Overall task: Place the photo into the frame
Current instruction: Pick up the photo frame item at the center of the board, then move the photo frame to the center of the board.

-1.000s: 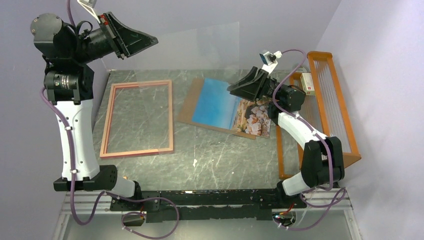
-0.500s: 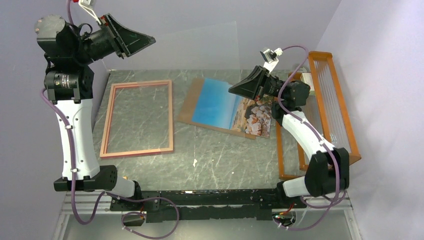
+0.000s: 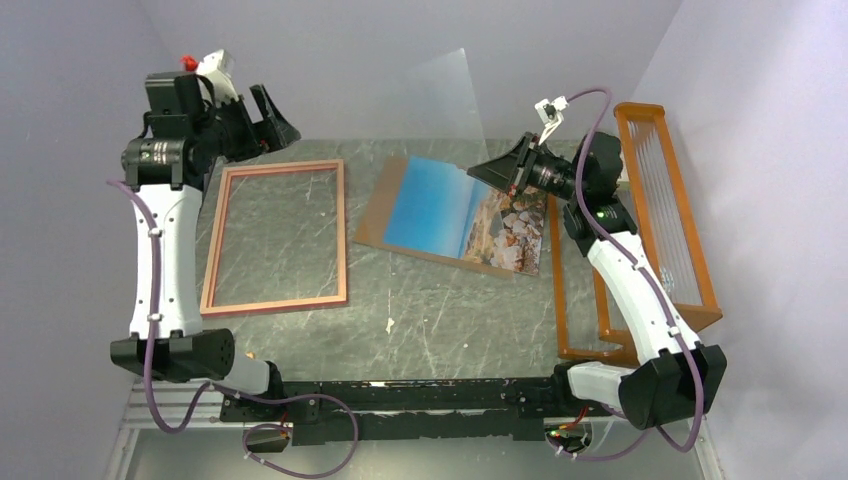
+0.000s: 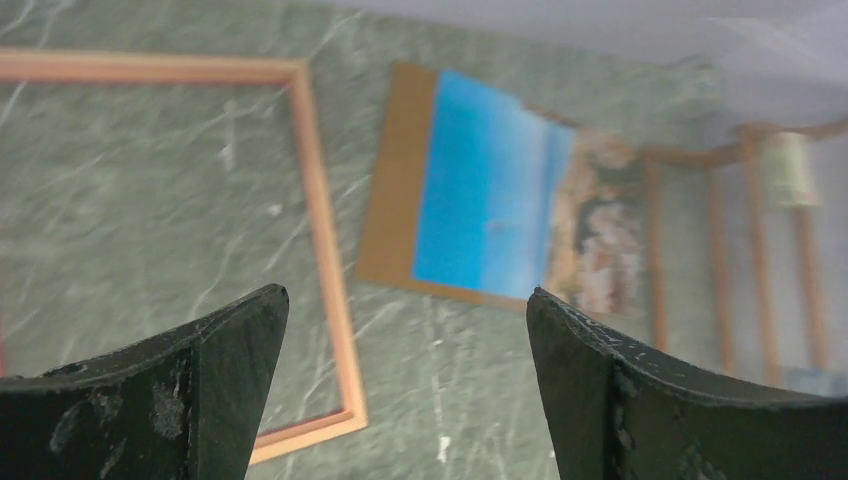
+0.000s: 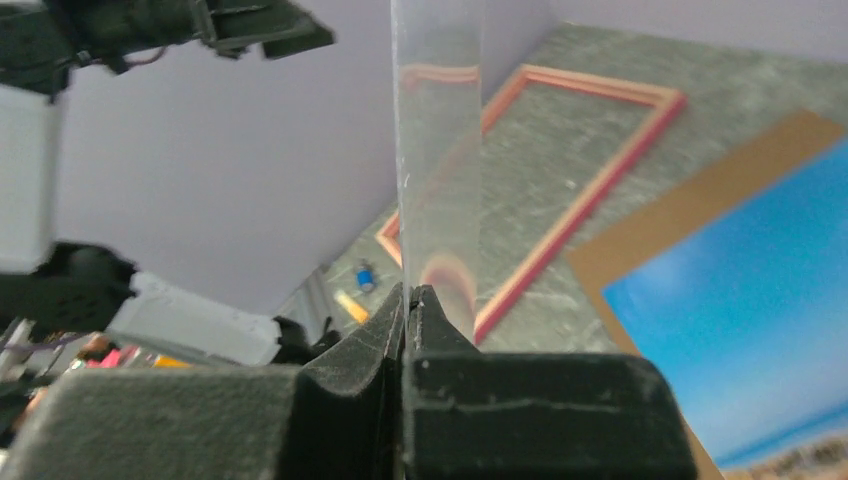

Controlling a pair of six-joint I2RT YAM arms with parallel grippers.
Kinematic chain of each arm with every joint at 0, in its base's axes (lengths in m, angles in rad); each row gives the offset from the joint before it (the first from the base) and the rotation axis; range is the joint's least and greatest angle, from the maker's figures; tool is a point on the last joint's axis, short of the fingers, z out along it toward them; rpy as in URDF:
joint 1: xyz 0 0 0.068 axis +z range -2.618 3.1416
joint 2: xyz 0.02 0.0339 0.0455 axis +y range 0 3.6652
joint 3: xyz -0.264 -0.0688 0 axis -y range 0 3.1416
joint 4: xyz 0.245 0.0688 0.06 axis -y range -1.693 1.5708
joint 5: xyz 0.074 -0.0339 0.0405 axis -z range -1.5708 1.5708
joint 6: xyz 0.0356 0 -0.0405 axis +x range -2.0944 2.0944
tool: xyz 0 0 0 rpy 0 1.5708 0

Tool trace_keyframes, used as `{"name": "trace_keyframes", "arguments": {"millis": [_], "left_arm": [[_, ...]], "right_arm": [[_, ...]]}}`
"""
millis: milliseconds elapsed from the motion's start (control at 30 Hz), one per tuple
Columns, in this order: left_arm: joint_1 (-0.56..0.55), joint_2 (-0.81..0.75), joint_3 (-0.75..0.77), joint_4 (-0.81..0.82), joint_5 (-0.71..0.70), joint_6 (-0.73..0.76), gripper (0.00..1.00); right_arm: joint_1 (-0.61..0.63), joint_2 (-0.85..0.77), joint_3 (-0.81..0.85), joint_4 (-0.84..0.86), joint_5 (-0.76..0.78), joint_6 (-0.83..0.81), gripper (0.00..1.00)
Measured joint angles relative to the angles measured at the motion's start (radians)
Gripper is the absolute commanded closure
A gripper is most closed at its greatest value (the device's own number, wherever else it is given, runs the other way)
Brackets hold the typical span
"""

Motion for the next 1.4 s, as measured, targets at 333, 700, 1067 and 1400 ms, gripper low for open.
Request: {"name": "trace_keyframes", "arguments": {"millis": [333,700,1067,1400], "left_arm": [[-0.012,0.109,-0.346,0.021,-0.137,0.052,0.23],[-0.256,0.445,-0.458,0.119,-0.237,-0.019,0.32],[-0.309,0.587,-0.454,0.132,-0.371,-0.060,0.66],[-0.309,0.588,-0.439,0.118,-0.390,-0.064,0.97]], "right_arm": [[-0.010,0.011,0.094,-0.450,0.378,-0.126,1.00],[-0.010,0.022,0.167,-0.621,0.572,-0.085,1.00],[-0.011,0.040,0.176,-0.686,0.600,-0.037,1.00],[-0.011,0.094,0.241,-0.717,0.590,-0.023,1.00]]}}
